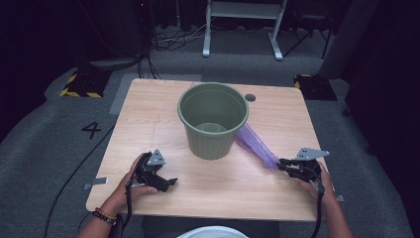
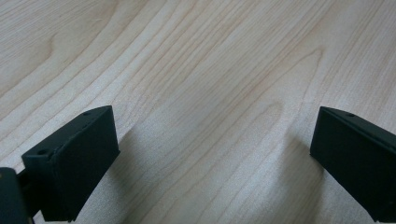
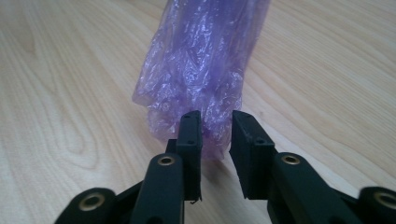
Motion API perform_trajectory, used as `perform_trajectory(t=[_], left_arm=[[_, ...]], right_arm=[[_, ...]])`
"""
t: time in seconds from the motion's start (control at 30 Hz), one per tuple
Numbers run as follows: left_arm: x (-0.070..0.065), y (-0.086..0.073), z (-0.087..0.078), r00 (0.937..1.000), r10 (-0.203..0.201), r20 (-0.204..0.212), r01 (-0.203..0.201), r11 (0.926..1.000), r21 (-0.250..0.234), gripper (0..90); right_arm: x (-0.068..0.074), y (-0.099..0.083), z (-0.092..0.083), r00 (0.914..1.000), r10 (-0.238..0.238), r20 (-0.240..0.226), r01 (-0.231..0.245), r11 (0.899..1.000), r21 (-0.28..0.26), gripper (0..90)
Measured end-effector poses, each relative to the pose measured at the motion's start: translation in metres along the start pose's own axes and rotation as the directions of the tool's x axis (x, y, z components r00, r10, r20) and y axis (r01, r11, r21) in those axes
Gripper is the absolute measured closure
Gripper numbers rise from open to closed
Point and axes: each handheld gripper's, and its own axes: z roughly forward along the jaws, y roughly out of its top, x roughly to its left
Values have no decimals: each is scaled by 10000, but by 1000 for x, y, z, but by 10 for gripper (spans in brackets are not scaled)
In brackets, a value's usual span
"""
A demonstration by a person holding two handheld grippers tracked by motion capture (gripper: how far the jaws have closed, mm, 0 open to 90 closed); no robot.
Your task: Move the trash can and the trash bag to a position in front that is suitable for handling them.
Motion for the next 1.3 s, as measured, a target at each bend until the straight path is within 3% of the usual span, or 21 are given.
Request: perform_trajectory(t=[0.3, 0.87, 0.97, 1.2, 1.3], left_arm=[[0, 0, 0, 10000, 9, 0, -9, 10000, -2, 9], [0, 0, 0, 10000, 1, 1, -1, 10000, -1, 9], [0, 0, 0, 10000, 10, 0, -10, 10000, -1, 9], [0, 0, 0, 10000, -2, 0, 2, 10000, -3, 9], [0, 0, 0, 10000, 0, -2, 0, 10000, -2, 9]], right_arm=[[20, 4, 8, 9976, -563, -414, 570, 9983, 149, 851], [49, 9, 18, 9896, -1018, -1012, 1039, 9945, 156, 866], [62, 12, 22, 9833, -1314, -1262, 1356, 9905, 249, 866], [81, 18, 28, 9743, -1551, -1636, 1612, 9866, 250, 845], [93, 22, 31, 9659, -1827, -1834, 1904, 9814, 248, 790]])
